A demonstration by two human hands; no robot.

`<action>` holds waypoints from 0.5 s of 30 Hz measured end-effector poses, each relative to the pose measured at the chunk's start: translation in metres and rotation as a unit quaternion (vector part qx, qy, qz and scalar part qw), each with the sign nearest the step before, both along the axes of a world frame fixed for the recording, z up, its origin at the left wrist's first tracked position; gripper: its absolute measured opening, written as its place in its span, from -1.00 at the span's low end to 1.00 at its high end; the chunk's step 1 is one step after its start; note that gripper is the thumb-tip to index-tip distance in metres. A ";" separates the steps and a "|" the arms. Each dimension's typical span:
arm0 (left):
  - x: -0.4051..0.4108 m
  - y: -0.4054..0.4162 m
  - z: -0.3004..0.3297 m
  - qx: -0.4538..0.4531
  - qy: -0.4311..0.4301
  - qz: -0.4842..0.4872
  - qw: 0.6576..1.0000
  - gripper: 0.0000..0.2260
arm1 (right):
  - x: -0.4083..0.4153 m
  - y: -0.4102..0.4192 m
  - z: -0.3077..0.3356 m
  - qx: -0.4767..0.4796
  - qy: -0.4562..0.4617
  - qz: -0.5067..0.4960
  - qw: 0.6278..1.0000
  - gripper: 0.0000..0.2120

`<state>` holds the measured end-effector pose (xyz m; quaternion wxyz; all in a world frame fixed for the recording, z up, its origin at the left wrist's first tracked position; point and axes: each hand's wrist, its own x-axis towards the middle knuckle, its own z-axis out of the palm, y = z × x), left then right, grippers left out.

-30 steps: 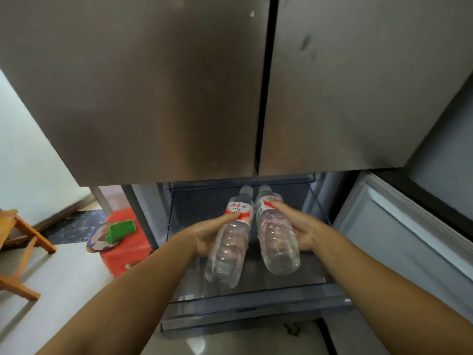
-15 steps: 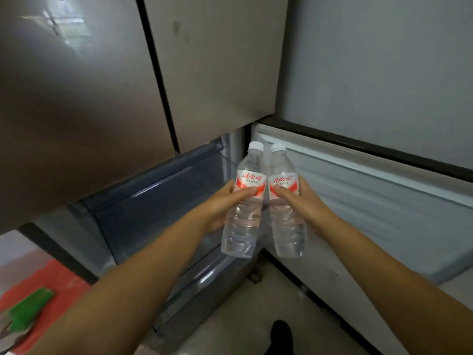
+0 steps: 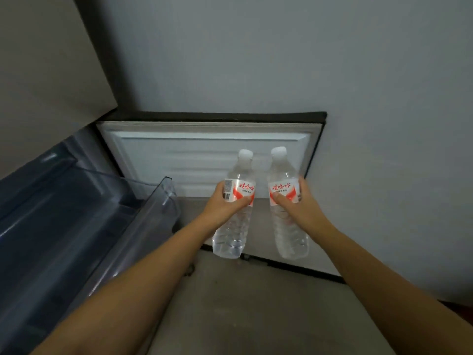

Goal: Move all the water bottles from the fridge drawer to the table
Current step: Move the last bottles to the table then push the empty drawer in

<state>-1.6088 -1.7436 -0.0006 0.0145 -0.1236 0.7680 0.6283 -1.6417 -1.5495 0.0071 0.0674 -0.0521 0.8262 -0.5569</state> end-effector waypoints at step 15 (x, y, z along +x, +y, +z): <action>-0.025 0.297 -0.027 -0.029 0.006 -0.202 0.979 -0.41 | 0.062 0.302 -0.026 0.050 -0.031 -0.239 0.969 -0.22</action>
